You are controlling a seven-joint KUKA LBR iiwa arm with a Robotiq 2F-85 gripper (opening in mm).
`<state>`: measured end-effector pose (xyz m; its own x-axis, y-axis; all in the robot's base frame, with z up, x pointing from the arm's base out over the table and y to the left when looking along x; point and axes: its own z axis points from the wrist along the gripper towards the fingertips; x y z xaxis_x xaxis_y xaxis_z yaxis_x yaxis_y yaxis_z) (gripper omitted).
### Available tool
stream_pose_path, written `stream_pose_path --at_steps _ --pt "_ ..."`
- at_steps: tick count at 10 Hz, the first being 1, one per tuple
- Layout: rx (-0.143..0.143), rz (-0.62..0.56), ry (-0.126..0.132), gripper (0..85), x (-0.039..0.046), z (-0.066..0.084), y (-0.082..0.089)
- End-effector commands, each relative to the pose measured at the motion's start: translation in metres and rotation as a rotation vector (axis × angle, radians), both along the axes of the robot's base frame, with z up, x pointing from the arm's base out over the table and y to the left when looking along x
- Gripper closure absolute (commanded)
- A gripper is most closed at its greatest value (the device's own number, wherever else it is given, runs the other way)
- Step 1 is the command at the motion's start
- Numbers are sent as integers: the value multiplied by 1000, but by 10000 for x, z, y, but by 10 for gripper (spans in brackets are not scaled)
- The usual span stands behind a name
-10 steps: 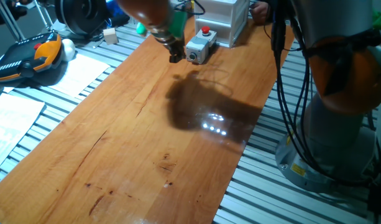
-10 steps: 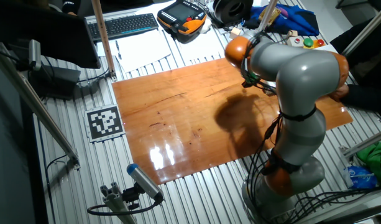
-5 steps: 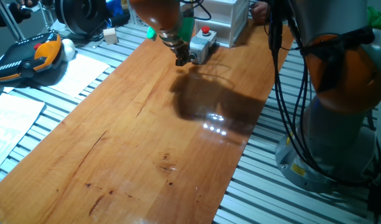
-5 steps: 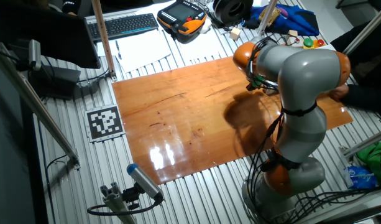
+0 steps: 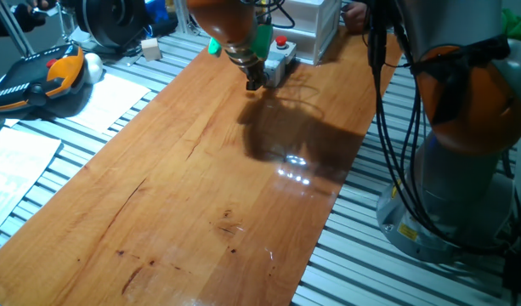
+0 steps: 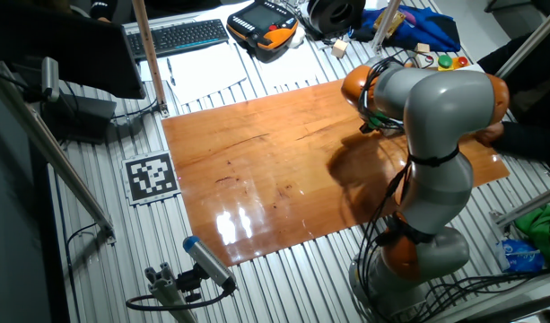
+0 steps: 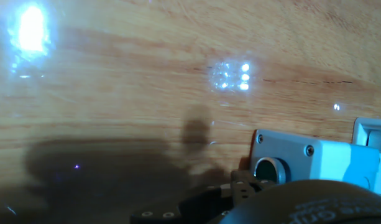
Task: Press the button horizontally
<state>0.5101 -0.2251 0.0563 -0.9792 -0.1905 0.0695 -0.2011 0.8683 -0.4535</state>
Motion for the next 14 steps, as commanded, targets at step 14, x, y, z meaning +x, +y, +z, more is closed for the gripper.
stream_pose_path --at_steps 14 --pt "6 4 18 850 136 30 -81"
